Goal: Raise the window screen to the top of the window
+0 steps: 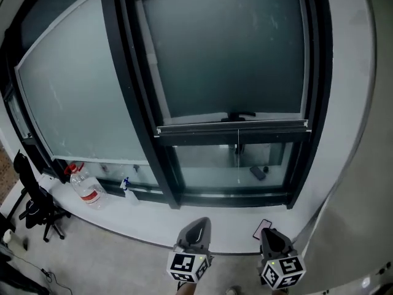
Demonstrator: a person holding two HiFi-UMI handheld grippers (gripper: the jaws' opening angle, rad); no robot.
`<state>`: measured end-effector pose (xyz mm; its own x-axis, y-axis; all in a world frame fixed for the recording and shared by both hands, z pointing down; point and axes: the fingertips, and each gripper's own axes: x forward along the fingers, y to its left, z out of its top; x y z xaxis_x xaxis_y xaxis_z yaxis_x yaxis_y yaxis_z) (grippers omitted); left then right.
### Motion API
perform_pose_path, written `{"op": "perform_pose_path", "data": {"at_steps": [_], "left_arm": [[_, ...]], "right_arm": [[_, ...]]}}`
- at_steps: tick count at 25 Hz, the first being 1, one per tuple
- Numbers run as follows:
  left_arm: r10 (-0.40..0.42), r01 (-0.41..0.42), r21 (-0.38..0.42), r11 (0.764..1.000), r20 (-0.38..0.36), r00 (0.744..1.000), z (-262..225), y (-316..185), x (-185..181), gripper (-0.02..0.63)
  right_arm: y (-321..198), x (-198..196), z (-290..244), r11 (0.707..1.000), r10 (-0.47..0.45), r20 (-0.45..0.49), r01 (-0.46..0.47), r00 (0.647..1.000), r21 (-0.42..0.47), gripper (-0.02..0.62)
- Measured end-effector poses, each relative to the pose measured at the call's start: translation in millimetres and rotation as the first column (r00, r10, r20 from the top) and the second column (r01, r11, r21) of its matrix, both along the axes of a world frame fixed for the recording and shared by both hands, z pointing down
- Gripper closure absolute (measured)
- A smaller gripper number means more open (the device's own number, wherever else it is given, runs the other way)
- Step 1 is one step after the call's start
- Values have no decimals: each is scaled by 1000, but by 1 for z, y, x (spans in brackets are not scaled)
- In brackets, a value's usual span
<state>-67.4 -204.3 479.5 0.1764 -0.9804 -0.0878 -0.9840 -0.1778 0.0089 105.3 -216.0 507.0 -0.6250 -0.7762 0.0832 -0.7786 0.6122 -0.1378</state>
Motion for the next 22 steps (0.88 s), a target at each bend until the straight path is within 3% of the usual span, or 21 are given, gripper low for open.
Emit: {"op": "perform_pose_path", "data": {"at_steps": [7,14,17,22], "left_arm": [[-47,49,-62,997,27,999,8,-66,-14,603],[-38,41,-81,996,35,999,15,-113,-28,603],[-16,17,-64,998,16,1000,17,-144,-34,603],[27,-31,38,999,100,995,-11,-219,-47,603]], "right_arm": [[-66,-21,7,997,-54,24,55,998,-48,591],[-118,-26,5,998,-29,40,31,999,-54,591],[-142,-30,0,1000,-23,6,23,1000,-6,591],[-207,-44,-31,990,3,-125,14,992,137,591]]}}
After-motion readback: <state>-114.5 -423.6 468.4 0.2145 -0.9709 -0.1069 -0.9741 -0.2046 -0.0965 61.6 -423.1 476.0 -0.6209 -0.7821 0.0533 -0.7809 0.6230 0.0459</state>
